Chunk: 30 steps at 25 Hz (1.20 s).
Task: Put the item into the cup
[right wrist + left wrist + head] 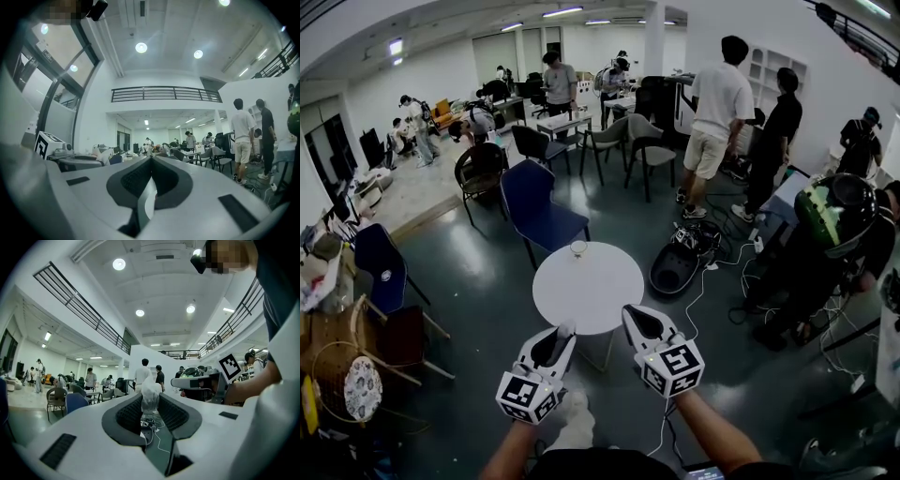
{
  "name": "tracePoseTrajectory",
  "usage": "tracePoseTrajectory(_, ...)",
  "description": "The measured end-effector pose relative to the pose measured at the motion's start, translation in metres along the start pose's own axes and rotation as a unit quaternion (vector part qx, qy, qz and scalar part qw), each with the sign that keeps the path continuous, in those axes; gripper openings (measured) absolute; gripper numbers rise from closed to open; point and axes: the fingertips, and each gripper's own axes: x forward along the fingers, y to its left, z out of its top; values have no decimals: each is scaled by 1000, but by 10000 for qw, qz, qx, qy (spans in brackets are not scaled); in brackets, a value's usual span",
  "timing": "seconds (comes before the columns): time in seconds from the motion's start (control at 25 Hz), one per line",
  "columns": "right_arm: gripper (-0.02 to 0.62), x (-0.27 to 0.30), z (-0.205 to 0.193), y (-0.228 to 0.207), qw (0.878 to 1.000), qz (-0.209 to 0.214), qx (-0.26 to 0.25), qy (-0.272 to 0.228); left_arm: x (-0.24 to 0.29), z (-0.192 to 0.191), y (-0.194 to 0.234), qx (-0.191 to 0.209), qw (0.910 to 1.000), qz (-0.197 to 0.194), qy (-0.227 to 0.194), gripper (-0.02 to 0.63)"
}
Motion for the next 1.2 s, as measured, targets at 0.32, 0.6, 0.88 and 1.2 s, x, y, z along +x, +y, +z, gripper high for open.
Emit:
tracePoseTrajectory(0.32, 17, 49, -1, -24, 10000, 33, -6, 25, 37, 3, 44, -31, 9999, 103, -19, 117)
tracePoseTrajectory(0.6, 17, 95, 1, -53, 10000, 41, -11, 36, 82, 7, 79, 85, 9999, 53, -40, 117)
tracePoseTrajectory(0.88, 17, 142, 17, -91, 9999, -107, 33, 22, 132, 15, 122, 99, 9999, -46, 77, 117)
tracePoseTrajectory(1.2, 17, 203, 23, -127, 9996, -279, 86, 63, 179, 20, 177, 4, 9998, -154, 117, 117)
